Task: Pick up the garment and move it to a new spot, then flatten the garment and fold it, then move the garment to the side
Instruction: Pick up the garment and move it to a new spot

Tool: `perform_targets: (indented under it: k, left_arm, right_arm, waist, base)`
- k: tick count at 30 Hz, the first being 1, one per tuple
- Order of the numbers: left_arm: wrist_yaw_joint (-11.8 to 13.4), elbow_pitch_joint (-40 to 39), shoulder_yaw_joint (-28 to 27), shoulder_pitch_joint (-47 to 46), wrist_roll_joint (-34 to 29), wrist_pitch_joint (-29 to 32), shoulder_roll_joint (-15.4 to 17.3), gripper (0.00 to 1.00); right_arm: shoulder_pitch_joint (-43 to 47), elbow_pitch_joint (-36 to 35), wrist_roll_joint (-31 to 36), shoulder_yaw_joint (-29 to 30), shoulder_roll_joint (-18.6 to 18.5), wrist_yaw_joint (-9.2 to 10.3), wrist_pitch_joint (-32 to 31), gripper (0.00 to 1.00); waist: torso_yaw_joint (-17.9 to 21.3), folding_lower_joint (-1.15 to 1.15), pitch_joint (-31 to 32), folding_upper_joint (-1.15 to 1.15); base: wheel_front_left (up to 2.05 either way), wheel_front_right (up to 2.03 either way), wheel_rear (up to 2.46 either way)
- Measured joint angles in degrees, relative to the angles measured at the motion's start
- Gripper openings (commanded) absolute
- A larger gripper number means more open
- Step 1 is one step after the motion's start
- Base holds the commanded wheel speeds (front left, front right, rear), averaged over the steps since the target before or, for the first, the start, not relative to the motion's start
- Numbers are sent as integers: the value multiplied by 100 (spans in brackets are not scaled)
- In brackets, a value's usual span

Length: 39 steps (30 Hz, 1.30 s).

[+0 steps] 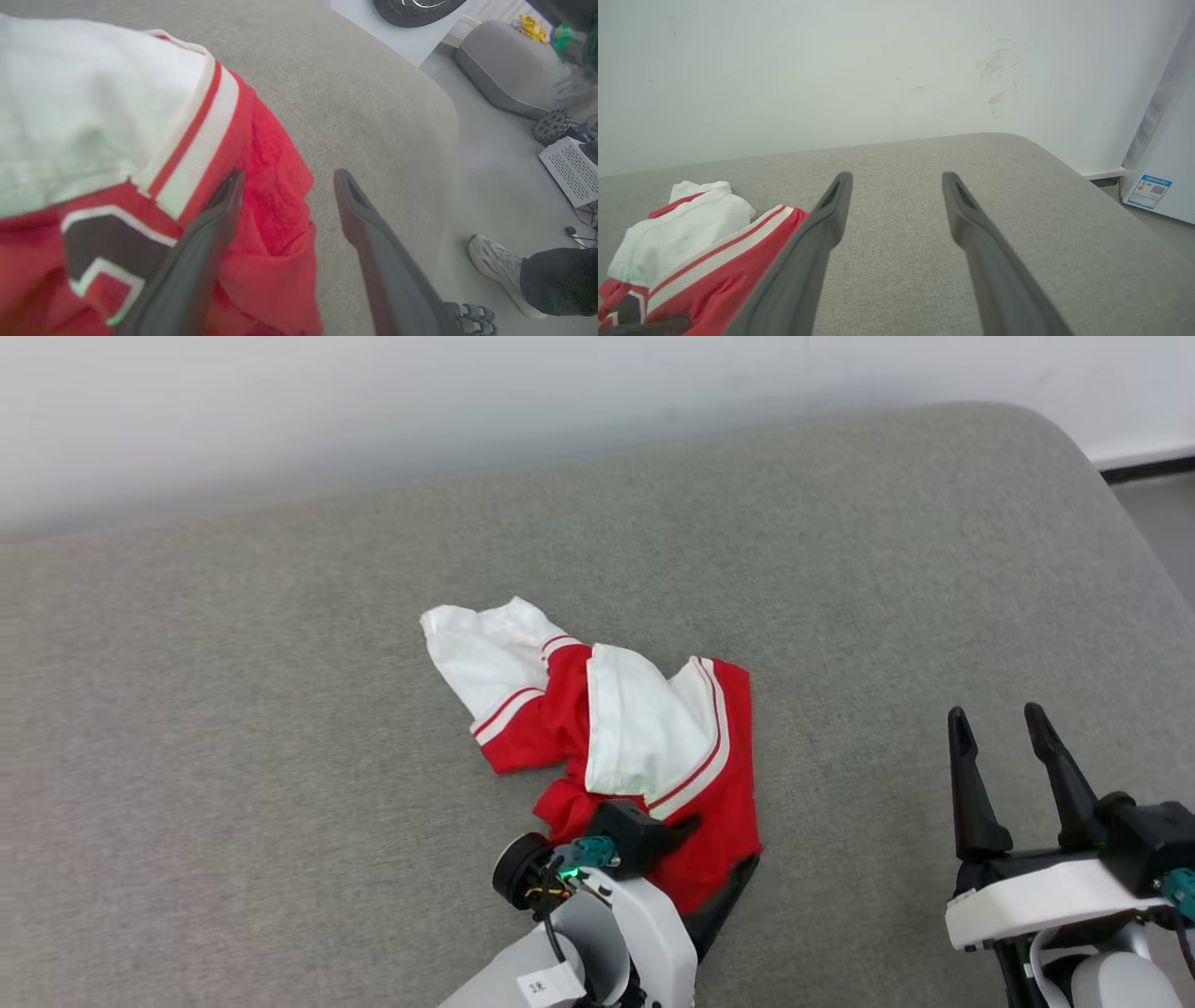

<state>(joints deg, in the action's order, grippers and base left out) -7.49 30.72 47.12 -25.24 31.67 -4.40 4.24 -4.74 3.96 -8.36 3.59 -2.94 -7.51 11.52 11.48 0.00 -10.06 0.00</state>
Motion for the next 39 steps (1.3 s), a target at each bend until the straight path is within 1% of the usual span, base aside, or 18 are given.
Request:
perform_targets:
  k: [2, 6, 9, 12, 18, 24, 28, 32, 36, 39]
  left_arm:
    - [4, -89, -55, 20, 7, -259, 1, 100]
    - [153, -259, -170, 36, -23, -705, -12, 100]
    - [264, -376, -266, 75, -69, -888, -27, 100]
    - [436, -469, -409, 179, -74, -975, -22, 100]
    - [883, -669, -957, 334, -125, -1049, 118, 100]
    - [1232, -1250, -1740, 732, -350, -1050, 444, 100]
    - [1313, -1578, -2226, 1114, -443, -1050, 648, 100]
    - [1365, -1798, -2566, 1427, -537, -1058, 835, 100]
    - [1388, -1973, -2753, 1699, -579, -1058, 949, 100]
    - [1388, -2002, -2771, 1879, -614, -1058, 1024, 100]
  right_arm:
    - [49, -27, 36, -5, 0, 0, -58, 100]
    - [186, -125, 89, -90, 1, 0, -216, 100]
    - [267, -224, 123, -141, 2, 0, -337, 100]
    - [366, -347, 143, -153, 2, 0, -461, 100]
    - [560, -535, 190, -143, 3, 0, -659, 100]
    - [706, -687, 258, -152, 2, 0, -756, 100]
    - [774, -761, 286, -189, 1, 0, -803, 100]
    - [849, -816, 287, -213, 2, 0, -855, 100]
    - [953, -859, 287, -185, 2, 0, -905, 100]
    - [984, -889, 286, -157, 2, 0, -937, 100]
  waist:
    - [-96, 0, 100, 0]
    - [-304, 0, 296, 0]
    - [-462, 0, 435, 0]
    - [-617, 0, 568, 0]
    - [-937, 0, 751, 0]
    - [-1139, 0, 867, 0]
    - [-1174, 0, 925, 0]
    - [-1176, 0, 992, 0]
    - [-1158, 0, 1046, 0]
    - [-1141, -1, 1087, 0]
  base:
    - [0, 0, 0]
    - [0, 0, 0]
    - [0, 0, 0]
    - [0, 0, 0]
    - [0, 0, 0]
    - [0, 0, 0]
    - [0, 0, 0]
    - [0, 0, 0]
    - [0, 0, 0]
    - [0, 0, 0]
